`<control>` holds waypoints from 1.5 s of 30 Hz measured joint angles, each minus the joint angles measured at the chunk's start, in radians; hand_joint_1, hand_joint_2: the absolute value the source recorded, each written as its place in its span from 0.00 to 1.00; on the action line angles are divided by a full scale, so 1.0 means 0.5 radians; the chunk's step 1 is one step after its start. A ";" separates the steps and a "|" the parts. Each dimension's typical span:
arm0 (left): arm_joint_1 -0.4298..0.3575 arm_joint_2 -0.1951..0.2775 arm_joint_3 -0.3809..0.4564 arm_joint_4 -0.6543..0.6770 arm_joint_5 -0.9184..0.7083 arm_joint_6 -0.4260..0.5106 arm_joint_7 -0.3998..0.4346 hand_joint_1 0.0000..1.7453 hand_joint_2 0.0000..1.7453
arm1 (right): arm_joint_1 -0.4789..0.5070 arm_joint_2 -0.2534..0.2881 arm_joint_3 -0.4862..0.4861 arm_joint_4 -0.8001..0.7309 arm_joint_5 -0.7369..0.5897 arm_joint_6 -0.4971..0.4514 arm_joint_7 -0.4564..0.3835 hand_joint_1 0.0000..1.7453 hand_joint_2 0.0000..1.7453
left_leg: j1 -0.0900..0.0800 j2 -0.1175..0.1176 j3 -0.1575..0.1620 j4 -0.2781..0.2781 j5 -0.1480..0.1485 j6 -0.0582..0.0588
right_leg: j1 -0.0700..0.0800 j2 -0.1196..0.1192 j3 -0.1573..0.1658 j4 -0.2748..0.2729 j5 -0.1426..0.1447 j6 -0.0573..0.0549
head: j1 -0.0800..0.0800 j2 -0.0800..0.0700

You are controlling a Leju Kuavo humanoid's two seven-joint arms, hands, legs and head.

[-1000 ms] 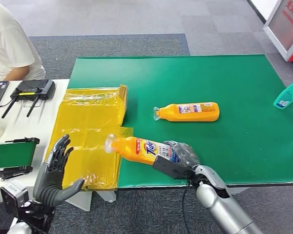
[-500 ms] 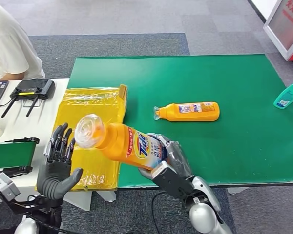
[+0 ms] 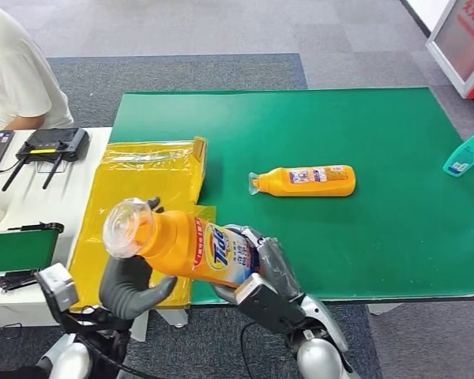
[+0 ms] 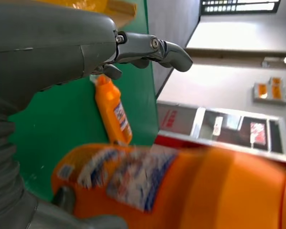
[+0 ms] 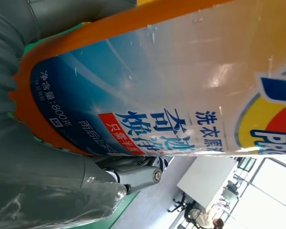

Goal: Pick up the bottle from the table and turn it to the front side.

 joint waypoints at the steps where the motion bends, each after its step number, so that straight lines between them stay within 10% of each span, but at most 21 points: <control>1: -0.014 0.016 -0.067 0.024 -0.039 0.017 -0.008 0.00 1.00 | -0.003 0.000 0.007 0.024 0.012 -0.012 0.002 1.00 1.00 | 0.000 0.000 0.000 0.000 0.000 0.000 | 0.000 0.000 0.000 0.000 0.000 0.000 | 0.000 0.000; 22: -0.099 0.176 -0.439 0.112 -0.196 0.175 0.011 0.03 1.00 | 0.008 0.000 0.017 0.252 0.019 -0.042 -0.018 1.00 1.00 | 0.000 0.000 0.000 0.000 0.000 0.000 | 0.000 0.000 -0.001 0.000 0.000 0.000 | 0.000 0.000; 26: -0.103 0.176 -0.439 0.111 -0.209 0.195 0.001 0.98 1.00 | 0.015 0.000 0.017 0.273 0.017 -0.042 -0.019 1.00 1.00 | 0.000 0.000 0.000 0.000 0.000 0.000 | 0.001 0.000 -0.001 0.000 0.000 0.000 | 0.000 0.000; 38: -0.107 0.150 -0.428 0.097 -0.402 0.309 0.018 1.00 1.00 | 0.091 0.000 0.013 0.235 -0.008 -0.037 -0.029 1.00 1.00 | 0.000 0.000 0.000 0.000 0.000 0.000 | 0.000 0.000 -0.001 0.000 0.000 0.000 | 0.000 0.000; 40: -0.107 0.144 -0.426 0.093 -0.406 0.310 0.018 1.00 1.00 | 0.101 0.000 0.012 0.217 -0.010 -0.037 -0.025 0.85 1.00 | 0.000 0.000 0.000 0.000 0.000 0.000 | 0.000 0.000 -0.001 0.000 0.000 0.000 | 0.000 0.000; 44: -0.106 0.137 -0.426 0.087 -0.414 0.310 0.019 1.00 1.00 | 0.113 0.000 0.001 0.188 -0.019 -0.027 -0.008 0.00 1.00 | 0.000 0.000 0.000 0.000 0.000 0.000 | 0.001 0.000 0.000 0.000 0.000 0.000 | 0.000 0.000; 45: -0.105 0.136 -0.425 0.083 -0.414 0.311 0.019 1.00 1.00 | 0.114 0.000 -0.005 0.183 -0.023 -0.020 -0.003 0.00 1.00 | 0.000 0.000 0.000 0.000 0.000 0.000 | 0.001 0.000 0.000 0.000 0.000 0.000 | 0.000 0.000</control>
